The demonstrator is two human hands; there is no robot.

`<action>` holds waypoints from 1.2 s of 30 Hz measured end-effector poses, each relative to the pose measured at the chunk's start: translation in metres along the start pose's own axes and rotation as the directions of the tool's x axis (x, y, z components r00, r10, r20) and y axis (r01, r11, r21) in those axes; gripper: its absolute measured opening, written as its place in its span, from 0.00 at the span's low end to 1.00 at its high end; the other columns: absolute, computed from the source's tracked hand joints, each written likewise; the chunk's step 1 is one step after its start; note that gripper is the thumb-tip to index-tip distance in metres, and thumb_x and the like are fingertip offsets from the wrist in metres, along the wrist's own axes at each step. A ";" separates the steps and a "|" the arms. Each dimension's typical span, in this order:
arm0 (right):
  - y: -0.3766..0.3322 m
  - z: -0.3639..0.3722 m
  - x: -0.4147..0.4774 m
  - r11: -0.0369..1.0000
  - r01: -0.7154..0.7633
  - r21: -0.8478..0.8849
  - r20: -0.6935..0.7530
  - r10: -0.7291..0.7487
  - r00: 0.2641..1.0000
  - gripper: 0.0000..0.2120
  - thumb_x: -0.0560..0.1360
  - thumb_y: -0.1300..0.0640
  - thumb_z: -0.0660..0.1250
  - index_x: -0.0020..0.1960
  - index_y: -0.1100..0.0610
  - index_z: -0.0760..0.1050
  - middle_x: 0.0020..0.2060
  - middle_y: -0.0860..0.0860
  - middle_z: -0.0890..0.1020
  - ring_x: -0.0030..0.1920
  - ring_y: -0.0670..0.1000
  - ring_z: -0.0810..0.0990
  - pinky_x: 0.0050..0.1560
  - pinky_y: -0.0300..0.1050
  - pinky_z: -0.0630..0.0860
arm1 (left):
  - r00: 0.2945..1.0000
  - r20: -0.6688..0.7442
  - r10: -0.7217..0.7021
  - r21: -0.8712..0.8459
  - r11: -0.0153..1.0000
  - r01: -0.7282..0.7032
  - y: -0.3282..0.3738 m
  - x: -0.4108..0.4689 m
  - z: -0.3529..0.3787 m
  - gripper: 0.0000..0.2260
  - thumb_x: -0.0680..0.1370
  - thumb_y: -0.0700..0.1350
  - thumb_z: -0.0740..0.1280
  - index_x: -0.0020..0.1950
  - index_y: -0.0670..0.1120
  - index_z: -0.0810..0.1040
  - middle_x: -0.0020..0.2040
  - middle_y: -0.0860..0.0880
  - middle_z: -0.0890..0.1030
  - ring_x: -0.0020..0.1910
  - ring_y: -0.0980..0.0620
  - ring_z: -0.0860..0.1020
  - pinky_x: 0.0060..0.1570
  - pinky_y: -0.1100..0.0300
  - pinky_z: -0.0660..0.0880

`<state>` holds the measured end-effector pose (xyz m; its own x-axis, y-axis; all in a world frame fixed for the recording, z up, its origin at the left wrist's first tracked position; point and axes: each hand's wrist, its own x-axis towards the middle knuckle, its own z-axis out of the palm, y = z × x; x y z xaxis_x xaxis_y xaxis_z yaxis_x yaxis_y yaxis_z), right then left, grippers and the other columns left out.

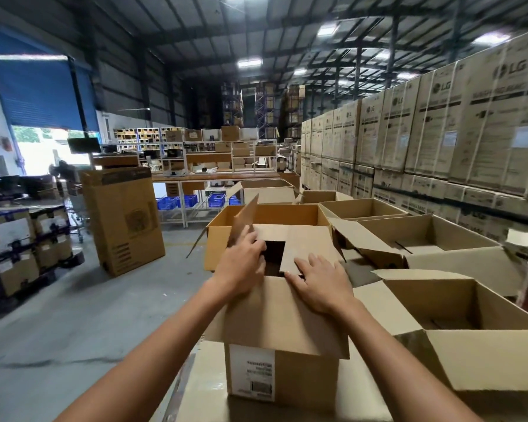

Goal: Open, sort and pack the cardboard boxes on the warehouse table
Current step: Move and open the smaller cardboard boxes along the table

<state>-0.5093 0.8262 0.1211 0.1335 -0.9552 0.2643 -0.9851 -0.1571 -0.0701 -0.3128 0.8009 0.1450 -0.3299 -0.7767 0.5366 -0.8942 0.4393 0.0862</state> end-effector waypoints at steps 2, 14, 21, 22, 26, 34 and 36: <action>0.000 0.001 0.001 1.000 -0.003 0.008 0.014 0.003 1.000 0.31 0.80 0.32 0.43 0.76 0.46 0.62 0.74 0.54 0.68 0.75 0.56 0.64 0.73 0.60 0.60 | 0.995 0.054 -0.084 0.132 0.988 0.077 -0.015 0.017 -0.006 0.14 0.80 0.47 0.63 0.63 0.45 0.78 0.69 0.44 0.74 0.75 0.41 0.64 0.71 0.41 0.65; -0.016 -0.006 -0.011 0.991 0.113 0.068 -0.102 -0.106 0.989 0.25 0.82 0.38 0.52 0.75 0.47 0.65 0.74 0.52 0.68 0.75 0.54 0.64 0.75 0.60 0.59 | 0.743 0.433 -0.511 -0.046 0.810 0.584 -0.060 0.035 0.029 0.23 0.79 0.41 0.65 0.73 0.43 0.66 0.67 0.40 0.75 0.64 0.41 0.76 0.61 0.48 0.76; -0.084 -0.001 -0.023 0.849 0.494 0.189 -0.419 -0.385 0.822 0.20 0.73 0.65 0.64 0.64 0.61 0.79 0.63 0.59 0.81 0.63 0.59 0.79 0.63 0.50 0.76 | 0.731 0.437 -0.524 -0.058 0.795 0.604 -0.062 0.036 0.032 0.26 0.76 0.50 0.69 0.71 0.45 0.69 0.66 0.40 0.77 0.65 0.40 0.75 0.64 0.45 0.74; -0.085 -0.004 -0.018 0.871 0.446 0.208 -0.308 -0.375 0.875 0.22 0.74 0.65 0.62 0.68 0.62 0.75 0.69 0.59 0.76 0.71 0.59 0.72 0.70 0.50 0.69 | 0.734 0.433 -0.523 -0.058 0.796 0.602 -0.062 0.036 0.033 0.25 0.75 0.50 0.69 0.70 0.45 0.70 0.65 0.41 0.77 0.65 0.40 0.75 0.64 0.44 0.73; -0.061 -0.021 0.014 0.969 0.235 0.074 -0.158 -0.221 0.962 0.22 0.78 0.62 0.59 0.73 0.58 0.67 0.79 0.56 0.59 0.80 0.57 0.52 0.69 0.56 0.68 | 0.733 0.418 -0.537 -0.101 0.774 0.625 -0.070 0.036 0.037 0.19 0.76 0.41 0.65 0.67 0.45 0.71 0.63 0.41 0.78 0.62 0.41 0.77 0.61 0.44 0.76; 0.028 -0.020 0.041 0.964 -0.265 0.007 0.097 0.263 0.960 0.26 0.77 0.40 0.63 0.70 0.52 0.68 0.70 0.58 0.71 0.70 0.63 0.68 0.70 0.62 0.64 | 0.738 0.448 -0.505 -0.175 0.760 0.626 -0.069 0.037 0.034 0.17 0.78 0.40 0.63 0.67 0.44 0.72 0.62 0.41 0.78 0.59 0.43 0.77 0.59 0.48 0.77; 0.039 -0.010 0.036 0.929 -0.309 0.204 0.206 0.268 0.941 0.26 0.78 0.43 0.65 0.70 0.57 0.68 0.68 0.58 0.73 0.68 0.60 0.71 0.65 0.55 0.70 | 0.739 0.460 -0.491 -0.197 0.756 0.625 -0.068 0.038 0.034 0.18 0.79 0.38 0.61 0.69 0.43 0.71 0.63 0.40 0.77 0.61 0.43 0.76 0.60 0.48 0.76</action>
<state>-0.5435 0.7877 0.1372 -0.1159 -0.9928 0.0315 -0.9342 0.0982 -0.3430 -0.2746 0.7259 0.1308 0.0562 -0.9979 -0.0321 -0.8222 -0.0645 0.5656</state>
